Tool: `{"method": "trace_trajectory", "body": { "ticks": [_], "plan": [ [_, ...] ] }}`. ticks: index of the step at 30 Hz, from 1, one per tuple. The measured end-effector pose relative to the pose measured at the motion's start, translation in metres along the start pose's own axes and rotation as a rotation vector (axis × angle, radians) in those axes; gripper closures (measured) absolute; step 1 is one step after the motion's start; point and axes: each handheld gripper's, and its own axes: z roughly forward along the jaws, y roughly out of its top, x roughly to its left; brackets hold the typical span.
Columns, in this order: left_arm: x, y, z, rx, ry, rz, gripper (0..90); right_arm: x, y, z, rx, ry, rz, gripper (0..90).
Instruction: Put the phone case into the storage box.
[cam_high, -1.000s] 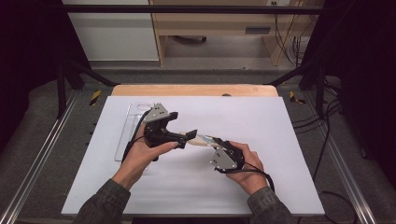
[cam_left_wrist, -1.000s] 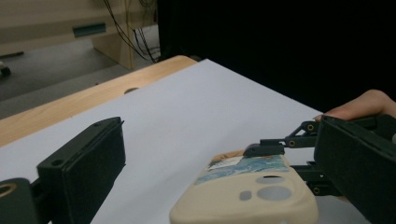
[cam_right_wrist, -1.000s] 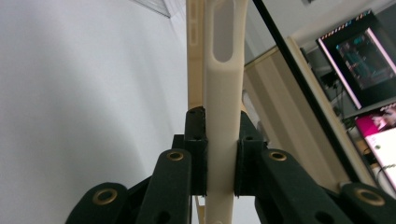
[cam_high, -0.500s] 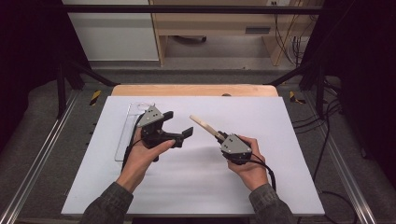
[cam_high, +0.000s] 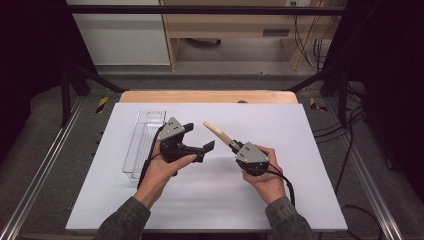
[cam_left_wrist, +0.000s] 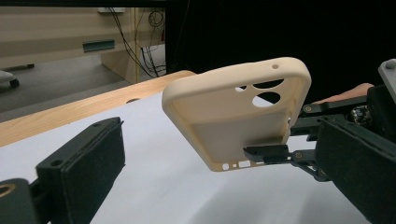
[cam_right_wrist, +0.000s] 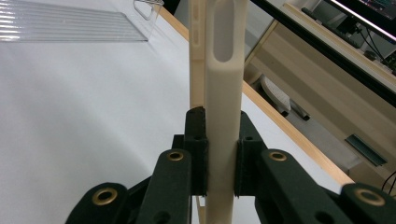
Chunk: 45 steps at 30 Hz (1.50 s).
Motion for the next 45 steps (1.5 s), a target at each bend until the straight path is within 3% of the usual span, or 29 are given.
{"method": "trace_trajectory", "body": {
  "ticks": [5,17,32,45],
  "plan": [
    [0.001,-0.001,0.001,-0.004,-0.001,-0.010,1.7,0.000,0.000,0.000,0.003,-0.006,0.005,79.5],
    [0.001,0.001,0.001,-0.051,0.011,-0.044,1.7,0.004,0.005,0.002,-0.050,0.033,0.122,79.5],
    [-0.002,0.000,0.006,-0.061,-0.002,-0.078,0.5,0.017,0.012,0.004,-0.083,0.076,0.163,79.5],
    [-0.004,-0.001,0.009,-0.073,0.016,-0.107,0.9,0.026,0.014,0.008,-0.085,0.102,0.179,79.4]
  ]
}}
